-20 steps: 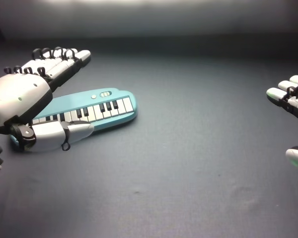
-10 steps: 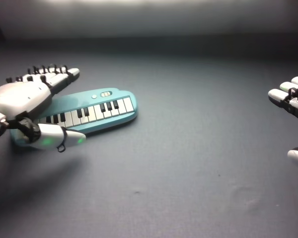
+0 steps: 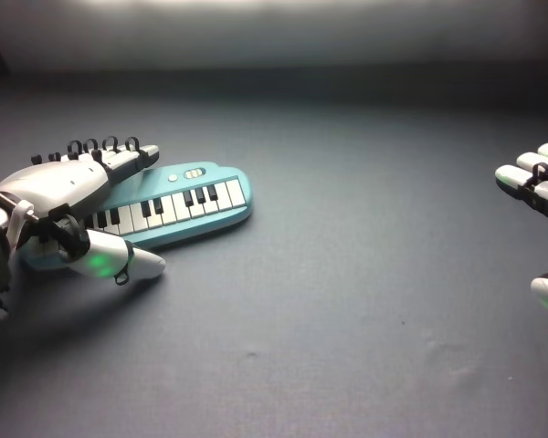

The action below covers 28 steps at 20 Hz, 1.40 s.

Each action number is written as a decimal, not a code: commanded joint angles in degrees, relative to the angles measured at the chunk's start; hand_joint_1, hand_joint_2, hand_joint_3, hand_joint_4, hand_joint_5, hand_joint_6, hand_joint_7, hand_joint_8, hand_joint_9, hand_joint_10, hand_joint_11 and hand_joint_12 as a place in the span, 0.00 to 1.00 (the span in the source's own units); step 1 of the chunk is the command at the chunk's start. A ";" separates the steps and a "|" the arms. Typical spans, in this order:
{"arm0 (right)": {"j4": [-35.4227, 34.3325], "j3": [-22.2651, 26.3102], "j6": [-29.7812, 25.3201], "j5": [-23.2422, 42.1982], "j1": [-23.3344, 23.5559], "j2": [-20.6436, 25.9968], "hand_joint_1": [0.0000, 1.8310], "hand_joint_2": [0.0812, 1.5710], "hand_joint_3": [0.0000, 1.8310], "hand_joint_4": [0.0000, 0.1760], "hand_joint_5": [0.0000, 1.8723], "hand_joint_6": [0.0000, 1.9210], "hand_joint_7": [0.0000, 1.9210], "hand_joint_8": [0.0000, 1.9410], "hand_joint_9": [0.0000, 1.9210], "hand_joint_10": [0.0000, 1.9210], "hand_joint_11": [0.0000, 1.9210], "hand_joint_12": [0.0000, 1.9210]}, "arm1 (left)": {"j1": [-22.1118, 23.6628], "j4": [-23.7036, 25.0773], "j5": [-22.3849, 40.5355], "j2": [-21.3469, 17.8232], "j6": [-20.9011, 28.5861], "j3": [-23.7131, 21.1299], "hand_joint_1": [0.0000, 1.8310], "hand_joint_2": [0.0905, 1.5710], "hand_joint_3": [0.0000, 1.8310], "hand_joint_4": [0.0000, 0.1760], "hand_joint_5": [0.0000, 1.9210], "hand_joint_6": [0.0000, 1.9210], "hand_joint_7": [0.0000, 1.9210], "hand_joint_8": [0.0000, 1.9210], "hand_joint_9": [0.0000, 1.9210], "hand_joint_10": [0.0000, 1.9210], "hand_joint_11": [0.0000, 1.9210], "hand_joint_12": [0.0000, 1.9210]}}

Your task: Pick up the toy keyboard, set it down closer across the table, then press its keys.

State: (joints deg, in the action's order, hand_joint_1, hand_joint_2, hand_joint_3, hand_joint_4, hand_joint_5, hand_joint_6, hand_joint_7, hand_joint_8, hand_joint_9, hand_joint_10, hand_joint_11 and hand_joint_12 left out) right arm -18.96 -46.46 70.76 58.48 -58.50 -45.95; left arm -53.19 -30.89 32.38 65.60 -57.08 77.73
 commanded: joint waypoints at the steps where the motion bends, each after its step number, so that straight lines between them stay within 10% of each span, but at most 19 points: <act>1: 0.51 -0.10 -0.27 7.36 0.29 0.16 0.10 0.88 0.00 0.04 0.00 0.00 0.00 0.00 0.00 0.00 0.00 0.00 | 0.40 0.75 3.84 0.44 -0.92 0.37 0.54 0.66 0.00 0.42 0.00 0.00 0.00 0.00 0.01 0.02 0.01 0.31; 4: 0.51 -0.08 -0.48 7.53 0.25 0.21 0.10 0.88 0.00 0.11 0.00 0.00 0.00 0.00 0.00 0.00 0.00 0.00 | 0.45 0.74 4.15 0.46 -0.83 0.24 0.66 0.68 0.00 0.08 0.16 0.02 0.15 0.01 0.14 0.06 0.00 0.72; 5: 0.51 -0.08 -0.49 7.56 0.23 0.21 0.09 0.88 0.00 0.14 0.00 0.00 0.00 0.00 0.00 0.00 0.00 0.00 | 0.45 0.74 4.37 0.46 -0.82 0.21 0.69 0.68 0.00 0.01 0.23 0.04 0.25 0.01 0.29 0.26 0.20 0.79; 7: 0.51 -0.08 -0.58 7.69 0.19 0.21 0.09 0.89 0.00 0.10 0.00 0.00 0.00 0.00 0.00 0.00 0.00 0.00 | 0.44 0.91 4.80 0.31 -0.80 -0.06 0.71 0.70 0.00 0.00 0.26 0.03 0.30 0.01 0.23 0.50 0.20 0.84; 10: 0.49 -0.09 -0.82 7.92 0.12 0.22 0.08 0.88 0.00 0.11 0.00 0.00 0.00 0.00 0.00 0.00 0.00 0.00 | 0.56 2.23 6.41 -0.49 -0.78 -1.31 0.75 0.70 0.00 0.00 0.27 0.16 0.31 0.06 0.19 0.59 0.16 0.87; 12: 0.49 -0.08 -1.06 8.15 0.00 0.22 0.07 0.89 0.00 0.13 0.00 0.00 0.00 0.00 0.00 0.00 0.00 0.00 | 1.18 4.15 7.93 -1.28 -0.69 -2.62 0.75 0.71 0.00 0.14 0.11 0.56 0.13 0.52 0.13 0.73 0.13 0.93; 15: 0.47 -0.10 -1.88 8.52 -0.22 0.23 0.07 0.89 0.00 0.13 0.00 0.00 0.00 0.00 0.00 0.00 0.00 0.00 | 2.14 8.36 10.95 -2.27 1.02 -4.53 0.75 0.71 0.00 0.10 0.11 0.55 0.13 0.53 0.15 0.75 0.18 0.93; 18: 0.48 -0.07 -2.89 9.71 -0.54 0.25 0.09 0.88 0.00 0.16 0.00 0.00 0.00 0.00 0.00 0.00 0.00 0.00 | 2.83 14.20 14.13 -2.90 5.20 -6.06 0.73 0.71 0.00 0.04 0.11 0.56 0.07 0.75 0.11 0.88 0.15 1.00; 24: 1.25 1.18 -3.58 13.79 -0.78 1.79 0.05 0.89 0.00 0.15 0.00 0.00 0.00 0.00 0.00 0.00 0.00 0.00 | 6.97 29.12 13.86 0.47 13.91 -6.75 0.60 0.70 0.00 0.00 0.10 0.60 0.08 0.73 0.10 0.83 0.07 0.96; 26: 1.54 1.24 -4.29 14.84 -0.91 1.97 0.00 0.89 0.00 0.28 0.00 0.00 0.00 0.00 0.00 0.00 0.00 0.00 | 8.62 32.25 12.17 3.34 15.82 -5.82 0.65 0.68 0.00 0.14 0.07 0.65 0.07 0.74 0.08 0.85 0.07 0.99; 28: 1.82 1.24 -4.72 15.88 -0.92 1.97 0.00 0.89 0.00 0.23 0.00 0.00 0.00 0.00 0.00 0.00 0.00 0.00 | 9.06 33.63 11.51 6.77 18.38 -4.57 0.72 0.67 0.00 0.00 0.11 0.61 0.10 0.72 0.11 0.83 0.08 0.93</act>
State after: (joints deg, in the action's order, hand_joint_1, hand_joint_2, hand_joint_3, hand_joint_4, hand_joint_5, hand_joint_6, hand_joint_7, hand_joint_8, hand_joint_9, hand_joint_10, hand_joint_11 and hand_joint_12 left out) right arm -17.89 -45.15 66.37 66.63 -59.59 -44.36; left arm -44.99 3.57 37.50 73.01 -38.59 73.12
